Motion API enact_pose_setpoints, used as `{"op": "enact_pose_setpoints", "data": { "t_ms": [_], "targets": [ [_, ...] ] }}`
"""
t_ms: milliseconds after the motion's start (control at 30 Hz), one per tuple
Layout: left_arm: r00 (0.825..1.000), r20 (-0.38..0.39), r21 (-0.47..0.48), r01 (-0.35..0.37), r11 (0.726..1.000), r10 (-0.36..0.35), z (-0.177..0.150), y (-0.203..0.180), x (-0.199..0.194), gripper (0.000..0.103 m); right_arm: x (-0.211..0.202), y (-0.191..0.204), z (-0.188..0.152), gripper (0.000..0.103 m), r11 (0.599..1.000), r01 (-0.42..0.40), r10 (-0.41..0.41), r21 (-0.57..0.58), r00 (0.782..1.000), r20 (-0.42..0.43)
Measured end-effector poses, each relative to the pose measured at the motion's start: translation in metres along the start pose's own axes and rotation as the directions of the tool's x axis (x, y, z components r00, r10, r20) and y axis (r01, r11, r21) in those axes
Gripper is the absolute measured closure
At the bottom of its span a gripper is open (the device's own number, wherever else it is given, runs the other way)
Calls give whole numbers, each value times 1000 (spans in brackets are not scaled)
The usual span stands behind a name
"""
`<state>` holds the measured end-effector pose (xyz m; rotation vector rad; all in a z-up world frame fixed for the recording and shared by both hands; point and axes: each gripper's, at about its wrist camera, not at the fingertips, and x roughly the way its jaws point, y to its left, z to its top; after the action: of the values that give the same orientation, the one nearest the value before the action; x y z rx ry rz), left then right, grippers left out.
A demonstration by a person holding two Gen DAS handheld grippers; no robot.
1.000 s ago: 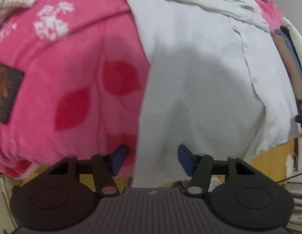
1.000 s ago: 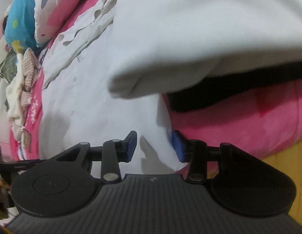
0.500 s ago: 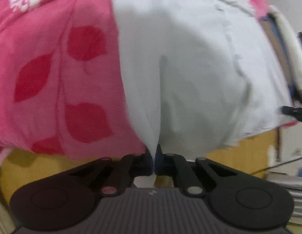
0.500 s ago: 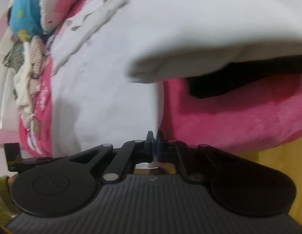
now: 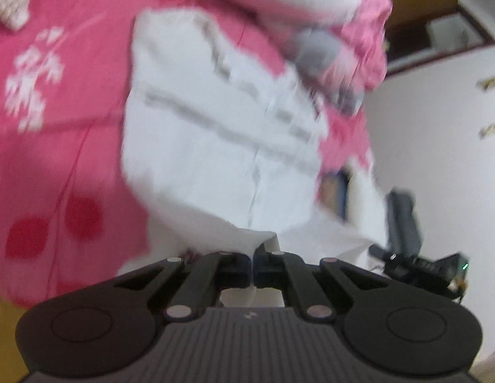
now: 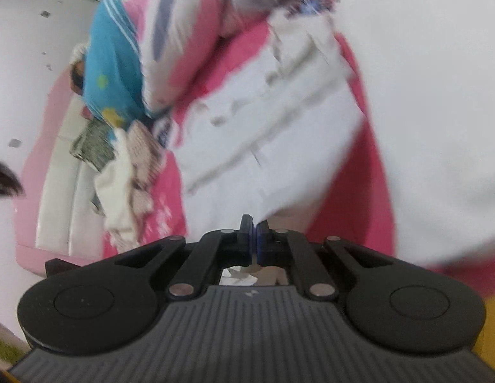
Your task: Fold clothes
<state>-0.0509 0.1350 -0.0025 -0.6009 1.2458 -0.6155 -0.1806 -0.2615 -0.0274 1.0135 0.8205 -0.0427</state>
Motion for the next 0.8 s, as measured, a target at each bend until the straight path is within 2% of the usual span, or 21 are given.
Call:
{"op": "enact_pose_setpoints", "data": {
  "t_ms": [67, 167, 233, 367, 433, 500, 533, 567, 600, 700, 767, 800],
  "targets": [
    [1000, 29, 10, 4, 1000, -4, 24, -3, -2, 101, 10, 8, 25, 102, 1000, -22, 22, -12, 1000, 10],
    [998, 69, 16, 2, 1000, -3, 69, -3, 35, 101, 31, 13, 68, 102, 998, -58, 58, -36, 998, 10],
    [995, 96, 4, 5, 1000, -6, 97, 0, 37, 101, 52, 11, 101, 102, 996, -77, 77, -47, 997, 9],
    [987, 157, 37, -42, 998, 36, 158, 18, 68, 101, 93, -4, 171, 102, 992, -117, 118, -39, 993, 12],
    [982, 174, -37, -69, 997, 74, 183, 39, 93, 99, 119, -20, 205, 102, 993, -122, 122, 2, 992, 26],
    [976, 187, -118, -93, 989, 114, 207, 60, 119, 88, 146, -44, 233, 99, 992, -101, 98, 74, 994, 51],
    [972, 192, -158, -104, 982, 134, 219, 71, 132, 77, 159, -58, 244, 98, 989, -79, 71, 124, 996, 61],
    [968, 196, -198, -114, 973, 154, 231, 82, 145, 70, 171, -75, 251, 97, 980, -58, 47, 188, 997, 61],
    [964, 200, -238, -125, 963, 174, 243, 93, 158, 70, 182, -93, 256, 97, 965, -46, 33, 258, 998, 54],
    [958, 254, -300, -55, 952, 136, 250, 107, 165, 64, 196, -122, 259, 87, 927, -52, 35, 371, 998, 54],
    [952, 289, -304, -11, 953, 103, 253, 111, 160, 48, 192, -126, 256, 72, 924, -81, 50, 374, 995, 92],
    [951, 293, -303, -2, 953, 95, 255, 112, 156, 47, 188, -127, 254, 70, 920, -100, 59, 379, 991, 118]
  ]
}}
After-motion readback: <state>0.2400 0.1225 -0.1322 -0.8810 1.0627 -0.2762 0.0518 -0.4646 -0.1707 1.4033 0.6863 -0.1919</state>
